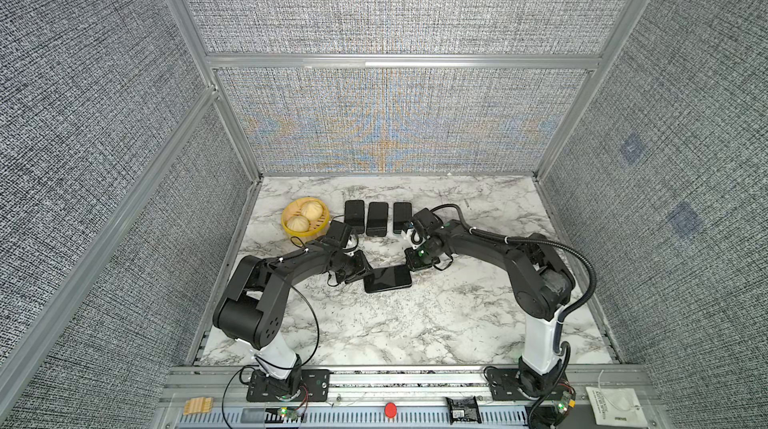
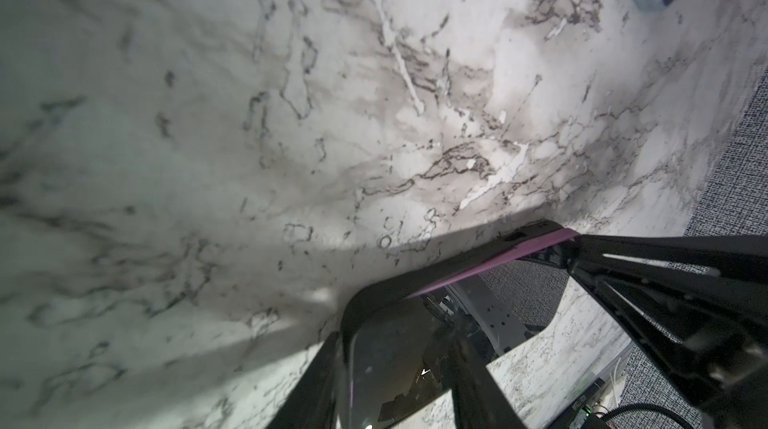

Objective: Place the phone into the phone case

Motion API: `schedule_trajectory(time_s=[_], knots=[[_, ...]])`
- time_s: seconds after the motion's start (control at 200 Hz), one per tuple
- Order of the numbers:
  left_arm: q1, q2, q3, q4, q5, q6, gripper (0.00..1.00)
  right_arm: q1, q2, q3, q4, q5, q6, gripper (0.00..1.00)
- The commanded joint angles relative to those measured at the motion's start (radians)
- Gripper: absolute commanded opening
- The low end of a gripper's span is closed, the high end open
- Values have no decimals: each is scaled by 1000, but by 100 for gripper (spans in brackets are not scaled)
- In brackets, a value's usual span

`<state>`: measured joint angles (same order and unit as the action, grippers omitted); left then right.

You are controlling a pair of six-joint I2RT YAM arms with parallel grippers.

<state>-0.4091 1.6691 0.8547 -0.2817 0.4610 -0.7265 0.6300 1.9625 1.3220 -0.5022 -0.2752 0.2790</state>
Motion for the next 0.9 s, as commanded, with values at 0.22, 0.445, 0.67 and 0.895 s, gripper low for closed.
schedule_trajectory(time_s=[0.22,0.445,0.67,0.895], knots=[[1,25,-15,63,40,-11,41,2,22,-1,20,-50,14,11],[1,45,-19,99,66,-26,33,17,41,-44,54,-76,39,9],[1,51,-28,115,71,-32,31,31,70,-73,77,-71,55,8],[1,51,-34,121,69,-36,31,34,94,-107,99,-68,72,8]])
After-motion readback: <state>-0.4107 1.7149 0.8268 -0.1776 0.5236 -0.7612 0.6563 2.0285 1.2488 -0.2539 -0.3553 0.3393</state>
